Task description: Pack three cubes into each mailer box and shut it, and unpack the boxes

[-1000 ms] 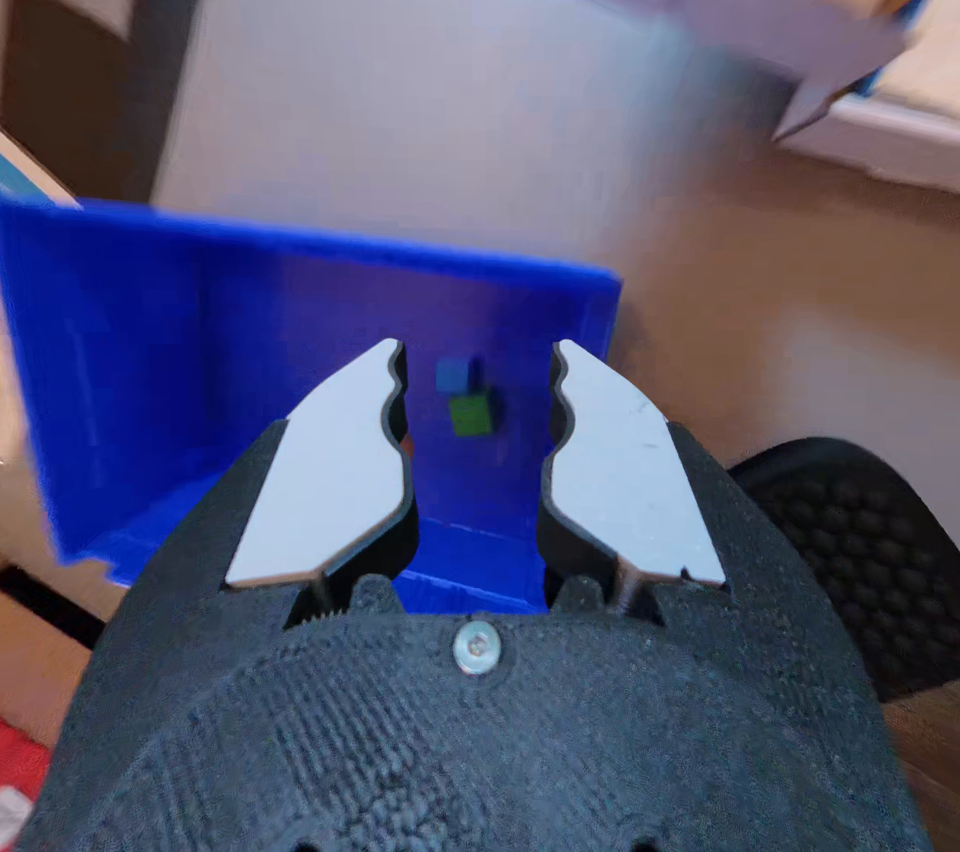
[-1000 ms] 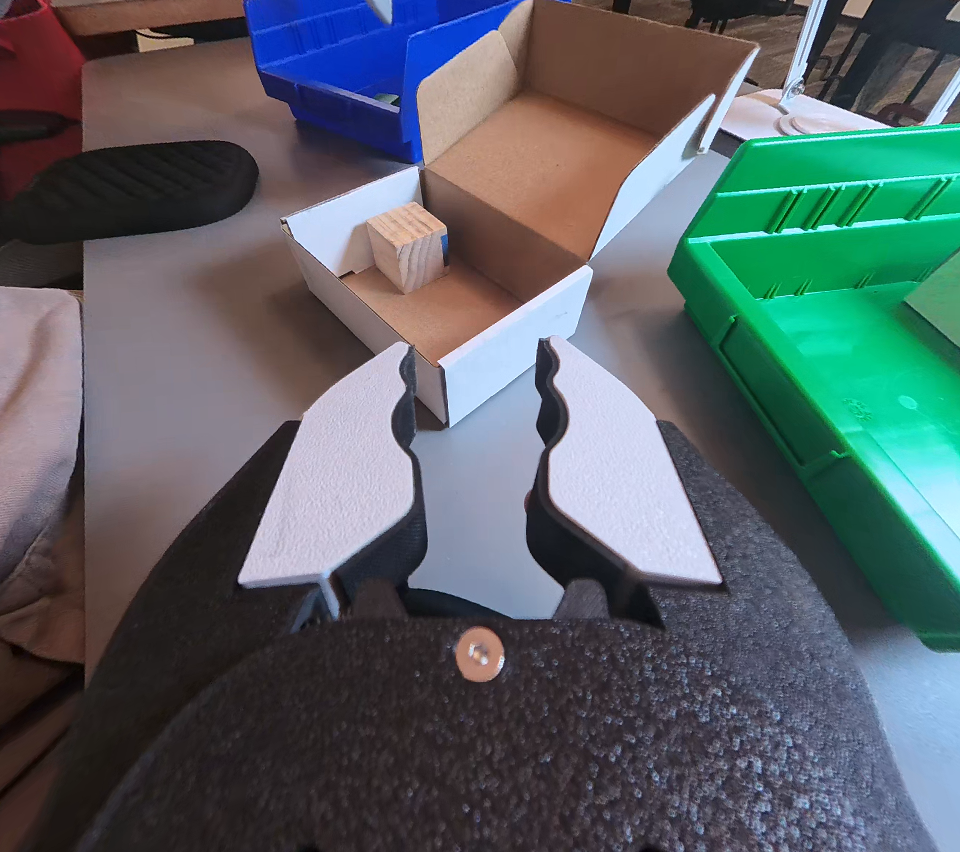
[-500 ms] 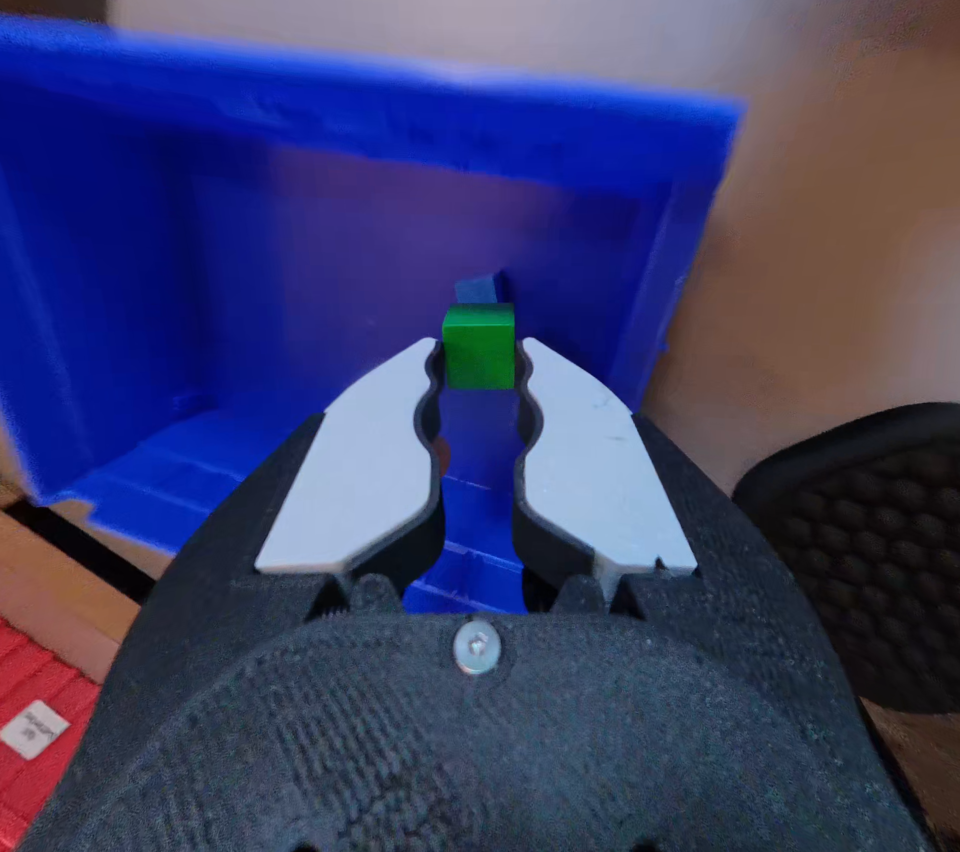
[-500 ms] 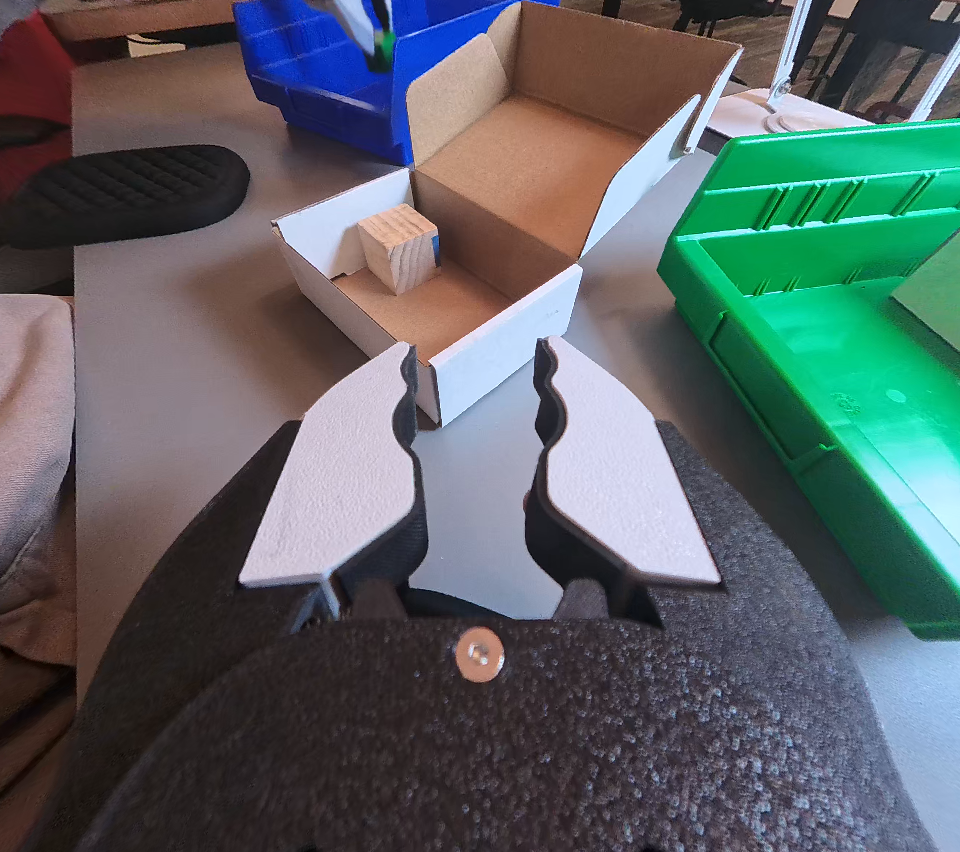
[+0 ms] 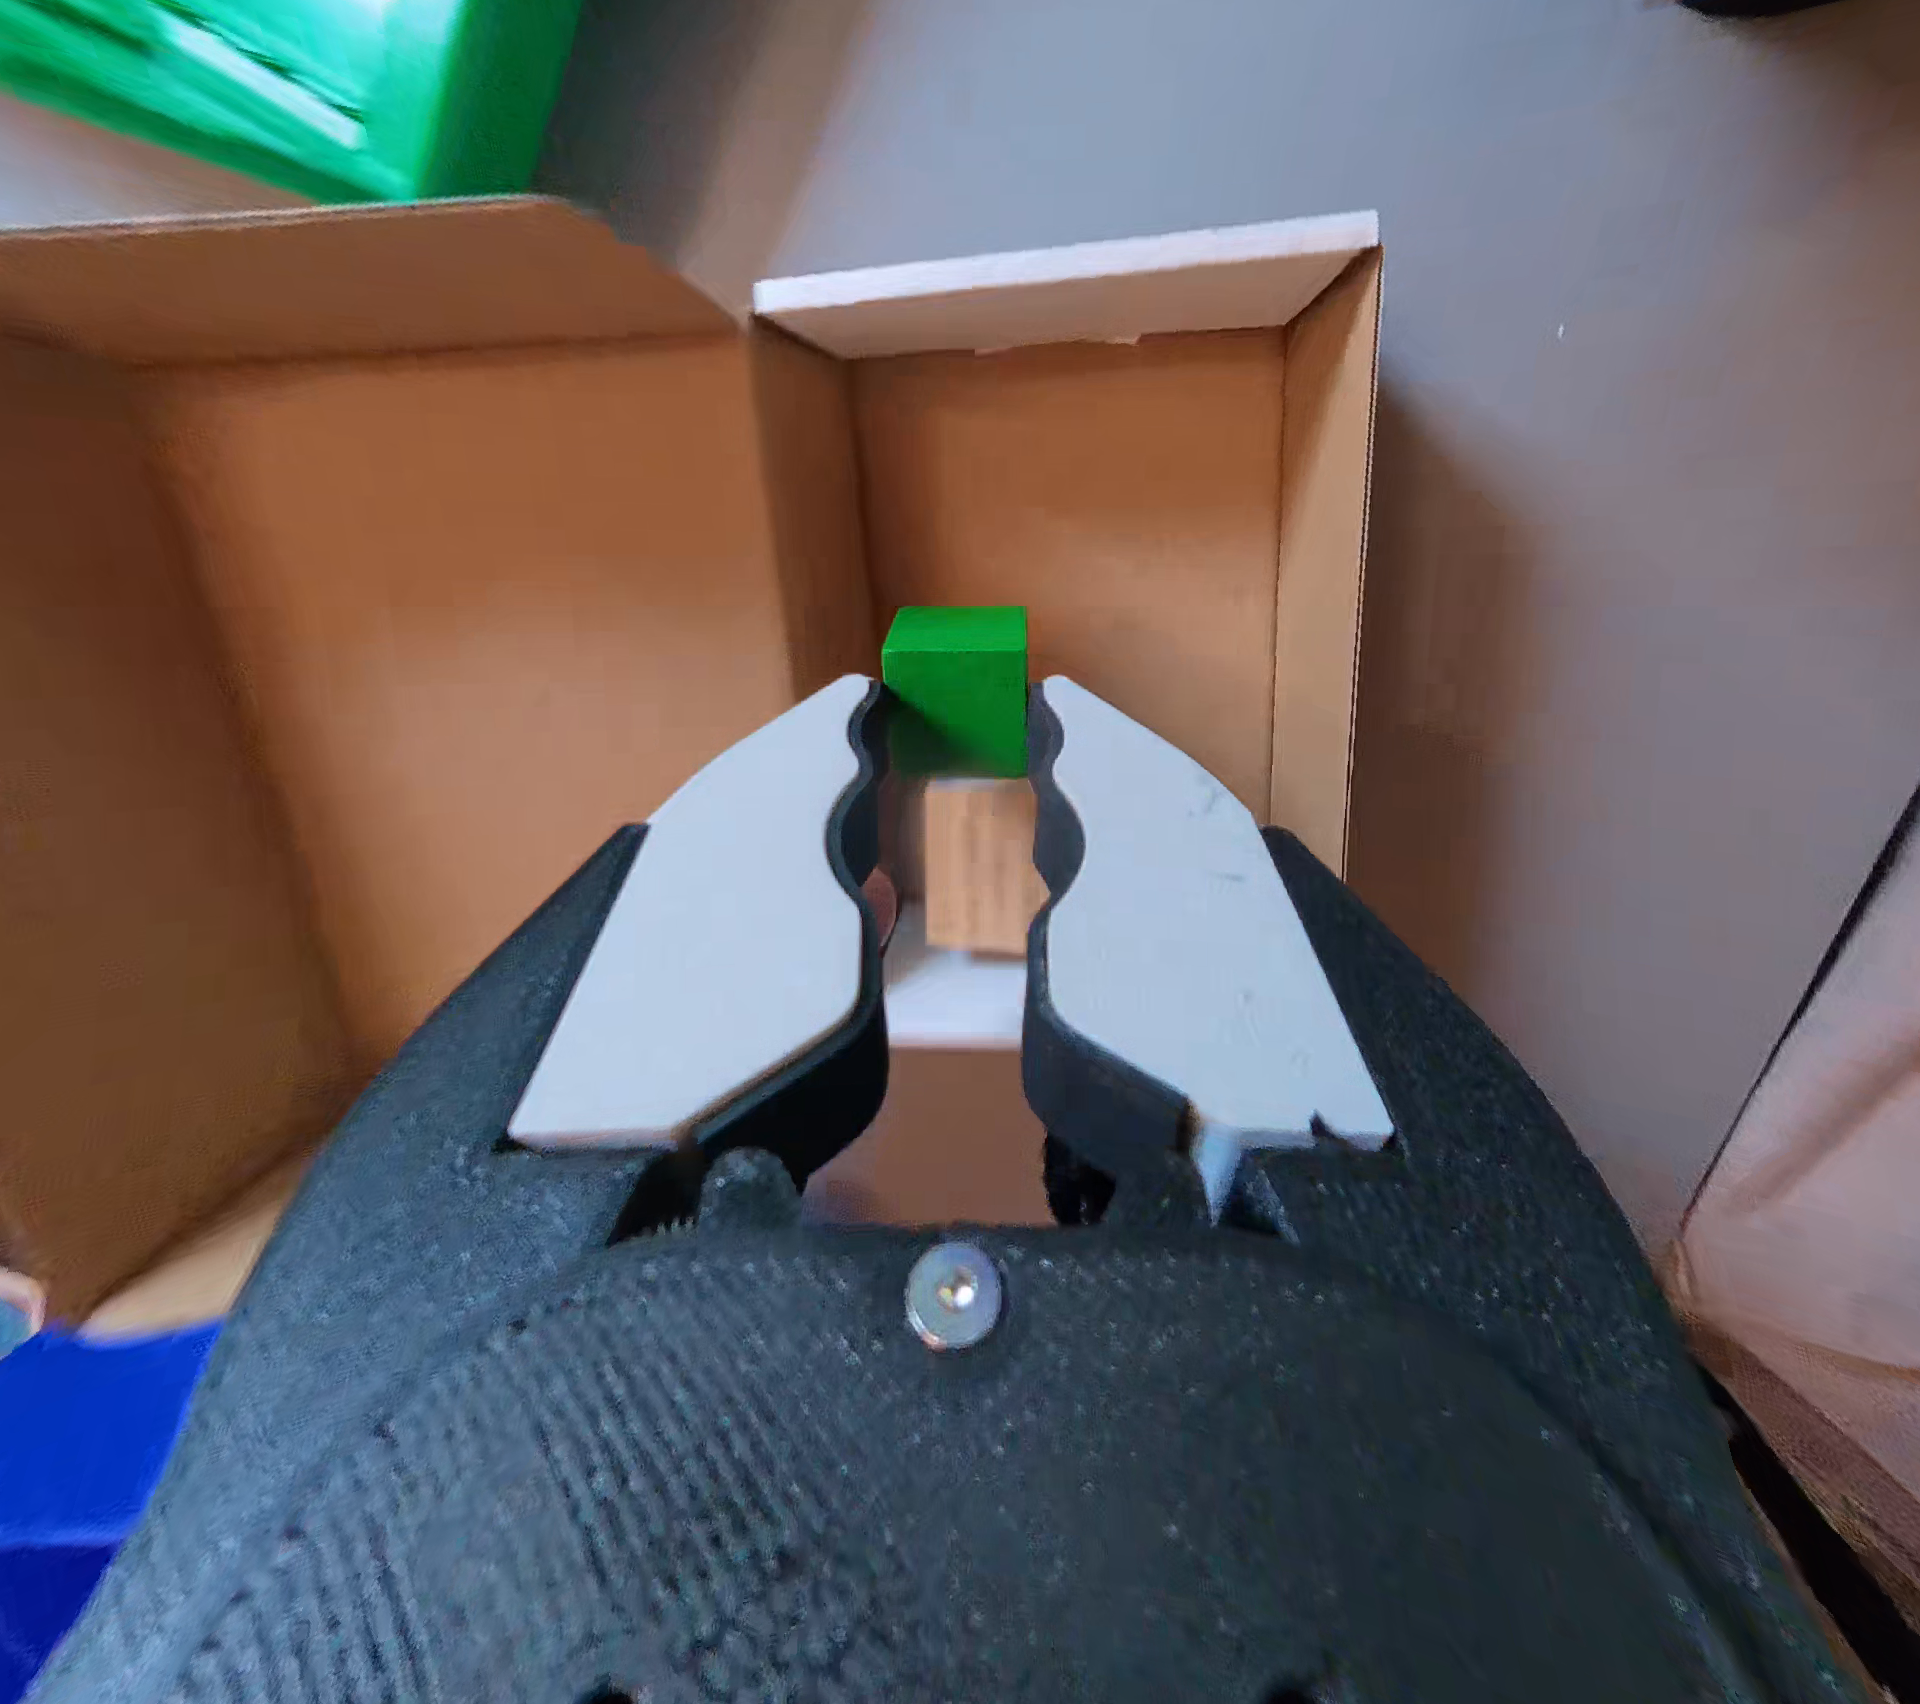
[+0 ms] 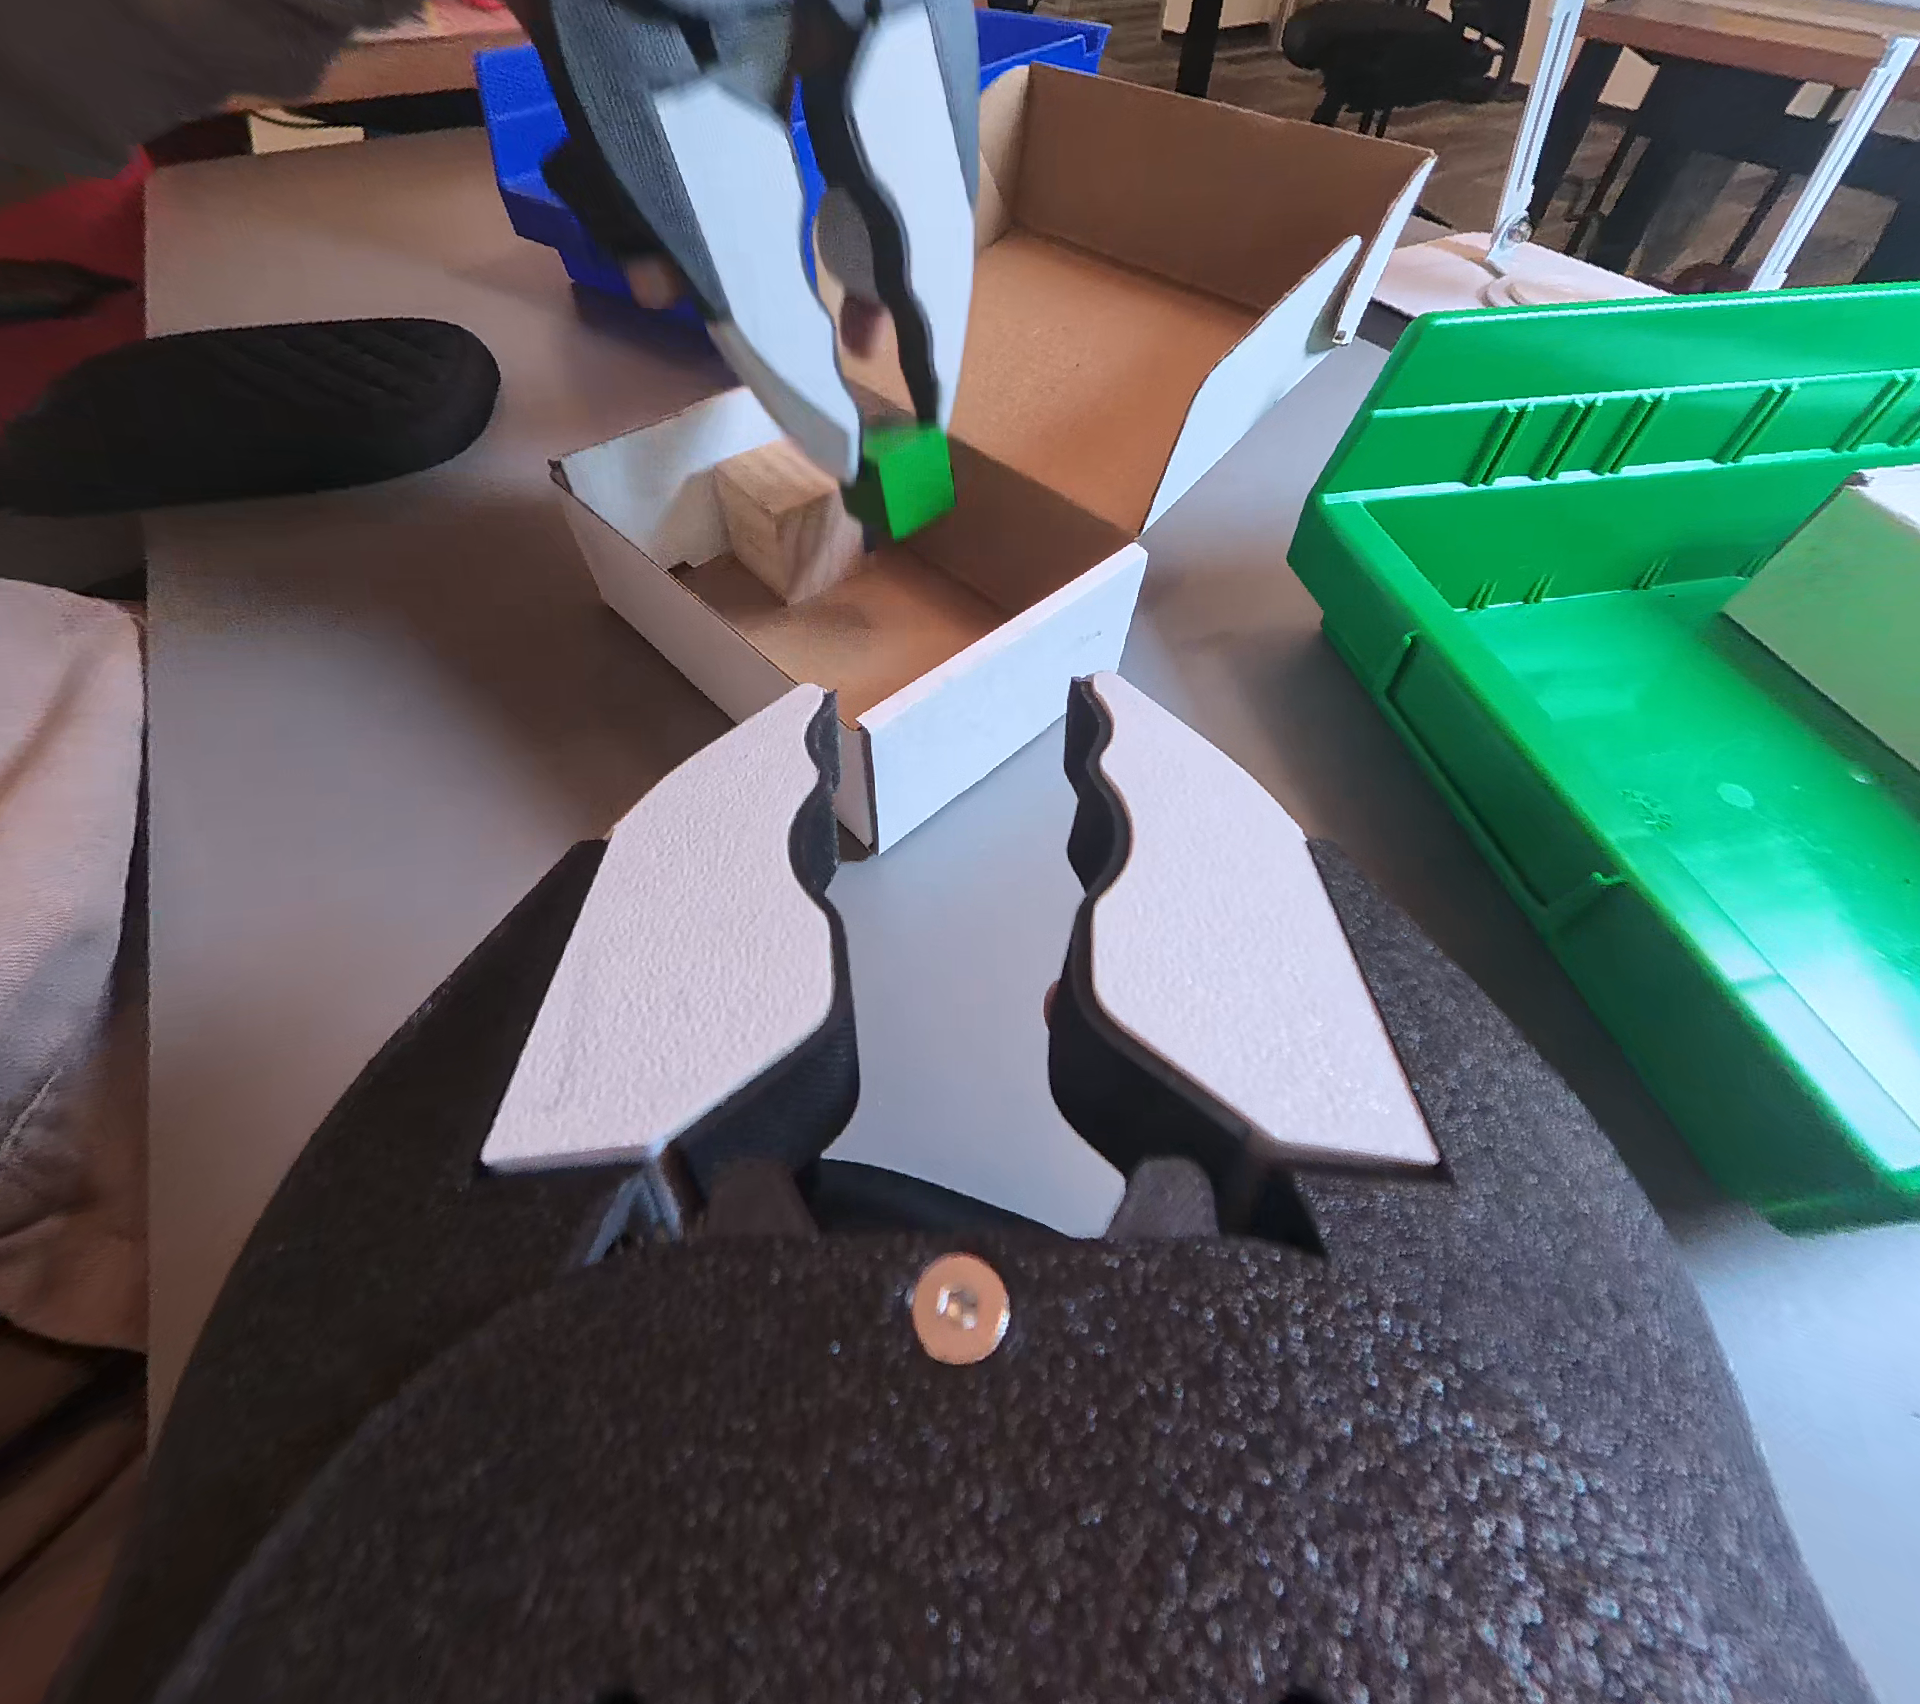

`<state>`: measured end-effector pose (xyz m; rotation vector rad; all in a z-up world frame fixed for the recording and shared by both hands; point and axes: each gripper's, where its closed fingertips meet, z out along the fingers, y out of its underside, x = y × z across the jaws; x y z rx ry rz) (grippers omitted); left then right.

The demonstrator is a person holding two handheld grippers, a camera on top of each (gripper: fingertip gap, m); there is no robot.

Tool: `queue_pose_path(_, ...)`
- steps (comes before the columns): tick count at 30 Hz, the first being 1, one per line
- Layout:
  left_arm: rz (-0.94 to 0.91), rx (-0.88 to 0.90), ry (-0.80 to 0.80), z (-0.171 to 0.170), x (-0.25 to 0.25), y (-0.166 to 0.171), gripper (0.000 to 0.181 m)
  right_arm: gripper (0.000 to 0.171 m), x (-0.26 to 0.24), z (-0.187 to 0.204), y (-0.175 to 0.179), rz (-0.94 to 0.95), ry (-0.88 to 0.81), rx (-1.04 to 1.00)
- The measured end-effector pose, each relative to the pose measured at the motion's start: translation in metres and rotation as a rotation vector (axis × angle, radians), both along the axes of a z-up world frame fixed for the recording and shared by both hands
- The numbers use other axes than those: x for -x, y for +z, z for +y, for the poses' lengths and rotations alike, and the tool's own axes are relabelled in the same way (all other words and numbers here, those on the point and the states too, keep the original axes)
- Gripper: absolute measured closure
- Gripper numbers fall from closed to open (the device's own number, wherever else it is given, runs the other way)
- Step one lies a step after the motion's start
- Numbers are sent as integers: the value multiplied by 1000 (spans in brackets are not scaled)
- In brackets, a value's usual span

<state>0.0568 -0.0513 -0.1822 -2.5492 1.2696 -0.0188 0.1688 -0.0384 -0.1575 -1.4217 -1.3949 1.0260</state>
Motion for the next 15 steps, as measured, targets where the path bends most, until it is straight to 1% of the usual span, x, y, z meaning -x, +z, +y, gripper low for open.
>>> queue_pose_path(4,47,81,2,5,-9,-37,155,130,-1,-1,1,8,5,0)
queue_pose_path(6,65,90,-6,5,-9,-46,156,130,-1,-1,1,7,7,-8)
queue_pose_path(9,67,100,-14,2,-10,-47,155,130,-1,-2,1,7,9,-15)
queue_pose_path(12,55,78,-28,1,-10,-35,145,130,-2,-2,1,10,6,-16)
queue_pose_path(13,36,47,-29,2,-9,-25,144,130,-2,-2,2,12,4,-15)
queue_pose_path(15,-12,-42,-21,5,-3,7,144,130,-3,-1,2,16,2,-12)
